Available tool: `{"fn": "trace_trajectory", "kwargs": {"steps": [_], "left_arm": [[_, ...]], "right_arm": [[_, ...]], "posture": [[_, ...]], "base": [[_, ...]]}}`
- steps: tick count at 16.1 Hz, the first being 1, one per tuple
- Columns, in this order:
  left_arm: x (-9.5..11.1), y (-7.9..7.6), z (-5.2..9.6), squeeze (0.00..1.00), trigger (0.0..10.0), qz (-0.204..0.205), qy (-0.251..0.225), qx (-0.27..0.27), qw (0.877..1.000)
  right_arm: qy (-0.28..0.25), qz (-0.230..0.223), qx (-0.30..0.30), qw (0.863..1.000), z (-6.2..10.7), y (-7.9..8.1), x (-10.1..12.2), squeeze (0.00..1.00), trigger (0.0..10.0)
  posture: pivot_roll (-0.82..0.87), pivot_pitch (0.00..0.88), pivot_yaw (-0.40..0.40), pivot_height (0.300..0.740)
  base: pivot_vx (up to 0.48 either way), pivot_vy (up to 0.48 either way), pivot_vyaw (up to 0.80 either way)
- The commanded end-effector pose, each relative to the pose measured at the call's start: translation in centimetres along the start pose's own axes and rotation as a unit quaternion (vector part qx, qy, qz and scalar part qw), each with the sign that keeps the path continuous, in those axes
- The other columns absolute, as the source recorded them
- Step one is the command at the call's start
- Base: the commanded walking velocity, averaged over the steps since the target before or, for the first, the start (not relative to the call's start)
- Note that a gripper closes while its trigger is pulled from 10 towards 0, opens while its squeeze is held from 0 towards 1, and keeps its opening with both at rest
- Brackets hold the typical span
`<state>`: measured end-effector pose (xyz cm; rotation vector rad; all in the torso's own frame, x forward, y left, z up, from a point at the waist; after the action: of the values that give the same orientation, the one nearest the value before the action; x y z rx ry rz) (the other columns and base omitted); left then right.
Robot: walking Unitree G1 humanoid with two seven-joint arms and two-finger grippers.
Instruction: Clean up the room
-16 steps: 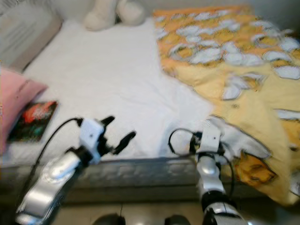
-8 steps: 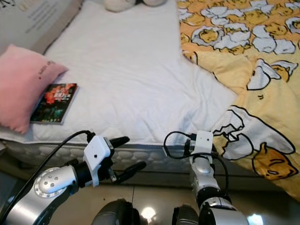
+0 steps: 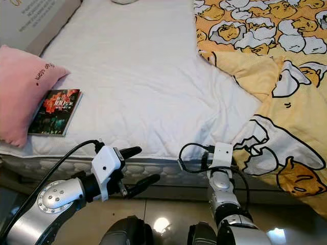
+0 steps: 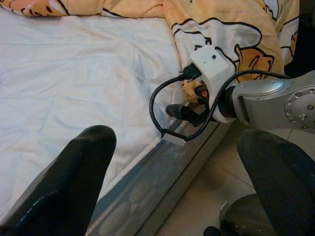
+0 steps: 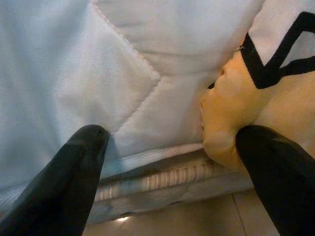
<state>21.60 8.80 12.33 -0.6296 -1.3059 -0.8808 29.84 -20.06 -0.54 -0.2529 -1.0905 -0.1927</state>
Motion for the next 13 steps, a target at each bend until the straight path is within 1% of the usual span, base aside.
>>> {"fn": "trace_trajectory", "kwargs": {"steps": [1, 3, 4, 5, 6, 8, 10, 12, 13], "left_arm": [[0.0, 0.1, 0.3, 0.00, 10.0, -0.002, 0.005, 0.003, 1.000], [0.0, 0.1, 0.3, 0.00, 10.0, -0.002, 0.005, 0.003, 1.000], [0.0, -1.4, 0.2, 0.00, 10.0, 0.010, 0.015, -0.036, 0.999], [-0.1, -2.0, -0.1, 0.00, 10.0, 0.015, 0.011, -0.047, 0.999], [-0.1, -2.4, -0.6, 0.00, 10.0, 0.020, 0.004, -0.053, 0.998], [-0.3, -2.4, -0.9, 0.00, 10.0, 0.021, 0.003, -0.055, 0.998], [-0.5, -2.2, -1.2, 0.00, 10.0, 0.029, 0.003, -0.047, 0.998], [-0.5, -2.0, -1.3, 0.00, 10.0, 0.039, 0.000, -0.036, 0.999], [-0.6, -2.0, -1.2, 0.00, 10.0, 0.044, -0.002, -0.034, 0.998]], "right_arm": [[0.004, -0.003, 0.005, 1.000, 0.0, 0.4, 0.1, 0.00, 10.0], [0.004, -0.003, 0.005, 1.000, 0.0, 0.4, 0.1, 0.00, 10.0], [-0.033, 0.012, -0.016, 0.999, 0.3, 0.3, 0.5, 0.00, 10.0], [-0.067, 0.019, -0.030, 0.997, 0.8, 0.2, 0.8, 0.00, 10.0], [-0.113, 0.022, -0.038, 0.993, 1.8, 0.2, 1.4, 0.00, 10.0], [-0.132, 0.023, -0.030, 0.991, 2.1, 0.4, 1.9, 0.00, 10.0], [-0.134, 0.018, -0.029, 0.990, 2.1, 0.4, 2.1, 0.00, 10.0], [-0.126, 0.019, -0.049, 0.991, 2.0, -0.5, 2.0, 0.00, 10.0], [-0.115, 0.025, -0.066, 0.991, 1.6, -1.1, 1.9, 0.00, 10.0]], "posture": [[0.14, 0.158, 0.142, 0.704], [0.14, 0.158, 0.142, 0.704], [0.07, 0.156, 0.104, 0.704], [0.07, 0.155, 0.103, 0.704], [0.06, 0.153, 0.102, 0.704], [0.05, 0.147, 0.101, 0.704], [0.04, 0.133, 0.096, 0.704], [0.04, 0.132, 0.100, 0.704], [0.05, 0.134, 0.104, 0.704]], "base": [[0.000, 0.000, 0.00], [0.000, 0.000, 0.00], [0.000, 0.000, 0.00], [0.000, 0.000, 0.00], [0.000, 0.000, 0.00], [0.000, 0.000, 0.00], [0.000, 0.000, 0.00], [0.000, 0.000, 0.00], [0.000, 0.000, 0.00]]}}
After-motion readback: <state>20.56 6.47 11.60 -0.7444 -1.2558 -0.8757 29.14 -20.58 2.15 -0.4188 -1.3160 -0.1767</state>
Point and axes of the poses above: a point about 5 cm out from each wrist's last joint towards the gripper, its own z axis pointing back from the gripper into the wrist, its own x axis along the axis of the wrist's last joint, y = z × x, the point moved 1 cm from there along -z, pointing out of the wrist towards the gripper
